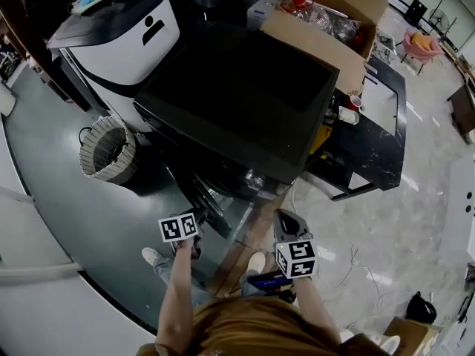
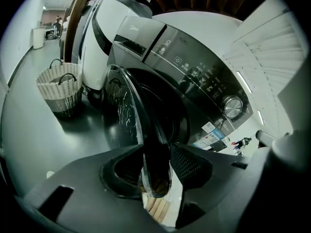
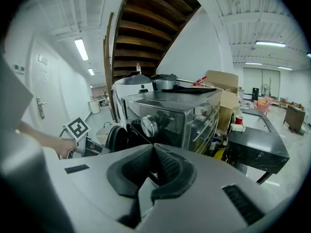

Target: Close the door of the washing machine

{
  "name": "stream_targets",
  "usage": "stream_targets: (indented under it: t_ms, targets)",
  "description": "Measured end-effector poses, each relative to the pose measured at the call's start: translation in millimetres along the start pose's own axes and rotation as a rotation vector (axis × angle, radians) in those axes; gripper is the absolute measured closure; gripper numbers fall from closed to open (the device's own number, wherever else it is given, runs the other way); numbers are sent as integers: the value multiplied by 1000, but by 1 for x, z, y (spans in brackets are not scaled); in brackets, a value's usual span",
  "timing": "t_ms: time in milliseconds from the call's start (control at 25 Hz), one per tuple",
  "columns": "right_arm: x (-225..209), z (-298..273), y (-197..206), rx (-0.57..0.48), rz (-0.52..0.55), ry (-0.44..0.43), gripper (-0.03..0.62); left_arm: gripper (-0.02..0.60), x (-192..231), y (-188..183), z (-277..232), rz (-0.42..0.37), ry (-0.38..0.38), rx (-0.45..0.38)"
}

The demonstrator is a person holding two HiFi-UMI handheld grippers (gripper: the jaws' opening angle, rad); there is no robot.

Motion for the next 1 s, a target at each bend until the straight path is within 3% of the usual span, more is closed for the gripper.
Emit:
stream_targets:
  t_ms: [1000]
  targets:
    - [-25, 6, 2, -1, -24, 52, 582, 387, -32, -19, -33, -15, 65, 5]
Point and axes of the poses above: the fingertips, and each gripper's own axes: z backward along the fingers, x to its left, y out of its underside, the point moved 5 cm from there along z, backward along the fingers, and after that the axes turned 1 degree about -z, right-handed, at the moved point
